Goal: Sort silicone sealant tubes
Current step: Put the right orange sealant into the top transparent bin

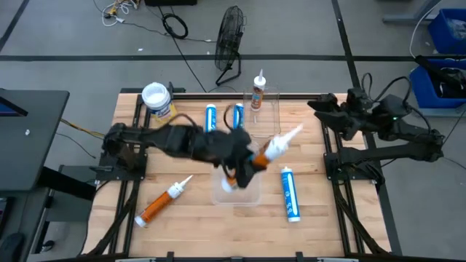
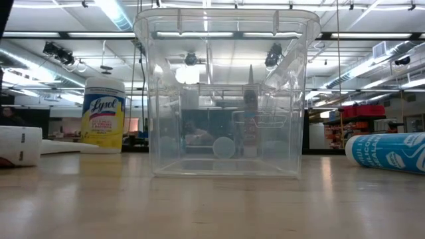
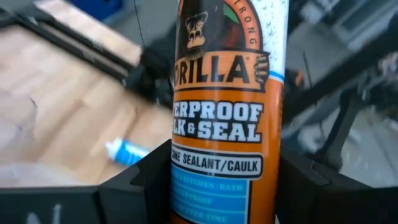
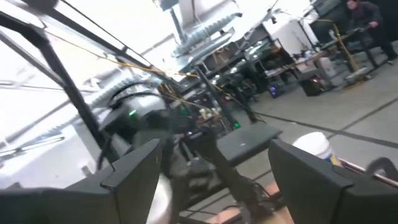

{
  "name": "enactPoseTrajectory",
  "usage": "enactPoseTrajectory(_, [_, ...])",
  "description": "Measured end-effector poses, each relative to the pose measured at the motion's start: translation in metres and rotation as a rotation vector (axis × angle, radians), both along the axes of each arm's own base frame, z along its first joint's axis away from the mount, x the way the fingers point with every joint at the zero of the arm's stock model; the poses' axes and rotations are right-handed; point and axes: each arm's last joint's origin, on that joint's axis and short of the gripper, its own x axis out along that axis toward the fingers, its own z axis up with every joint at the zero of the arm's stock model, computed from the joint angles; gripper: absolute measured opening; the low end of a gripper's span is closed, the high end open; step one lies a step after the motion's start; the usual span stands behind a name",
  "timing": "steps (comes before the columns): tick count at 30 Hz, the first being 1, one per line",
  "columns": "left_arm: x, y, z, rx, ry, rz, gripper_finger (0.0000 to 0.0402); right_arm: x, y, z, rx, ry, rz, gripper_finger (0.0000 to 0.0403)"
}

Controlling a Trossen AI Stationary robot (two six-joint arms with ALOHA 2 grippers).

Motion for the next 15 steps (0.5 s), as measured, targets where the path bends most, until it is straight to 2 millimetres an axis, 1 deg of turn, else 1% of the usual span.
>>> enactPoseTrajectory(4, [-0.004, 0.024, 0.025, -0.076, -0.084, 0.068, 0.0211, -0.003, 0.000, 0.001, 0.043, -0.017, -0.002, 0.0300])
enactPoseTrajectory(6, [-0.006, 0.034, 0.032, -0.104, -0.107, 0.077, 0.0211, 0.000, -0.001, 0.000, 0.070, -0.010, -0.011, 0.0302])
enactPoseTrajectory(10, [-0.005, 0.049, 0.037, -0.116, -0.138, 0.112, 0.0211, 0.017, -0.001, -0.004, 0.099, 0.031, 0.028, 0.0322])
enactPoseTrajectory(15, [-0.004, 0.060, 0.038, -0.124, -0.146, 0.117, 0.0211, 0.043, -0.002, 0.000, 0.098, -0.022, 0.061, 0.0361])
